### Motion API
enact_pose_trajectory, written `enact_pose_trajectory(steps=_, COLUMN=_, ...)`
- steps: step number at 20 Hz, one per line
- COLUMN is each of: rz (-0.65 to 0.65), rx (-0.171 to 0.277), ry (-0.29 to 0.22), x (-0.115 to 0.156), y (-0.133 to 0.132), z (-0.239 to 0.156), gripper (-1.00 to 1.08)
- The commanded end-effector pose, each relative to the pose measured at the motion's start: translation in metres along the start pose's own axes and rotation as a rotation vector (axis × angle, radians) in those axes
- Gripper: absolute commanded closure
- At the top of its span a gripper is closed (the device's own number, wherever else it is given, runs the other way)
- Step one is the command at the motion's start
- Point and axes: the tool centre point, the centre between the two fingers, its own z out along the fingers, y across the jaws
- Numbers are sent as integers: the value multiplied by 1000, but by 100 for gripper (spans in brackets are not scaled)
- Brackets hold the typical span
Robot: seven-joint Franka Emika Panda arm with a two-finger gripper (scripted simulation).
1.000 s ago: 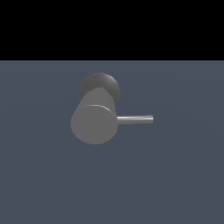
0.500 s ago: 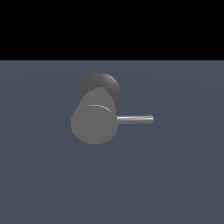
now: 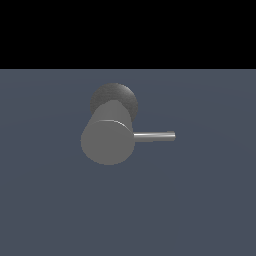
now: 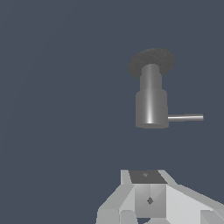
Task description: Turn on the faucet by rotating a designated handle.
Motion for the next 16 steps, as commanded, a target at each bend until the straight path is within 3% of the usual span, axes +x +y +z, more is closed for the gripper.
enact_pose_trajectory(steps=1, rz=-14, rx=102, ry=70, x=5, y=-2, z=-15, gripper=108)
enact_pose_trajectory(steps=9, rz=-34, rx=429, ry=303, x=20, y=6, z=-70, gripper=108)
enact_pose_trajectory(steps=16, rz=-11, rx=705, ry=508, x=31, y=36, z=-118, gripper=108)
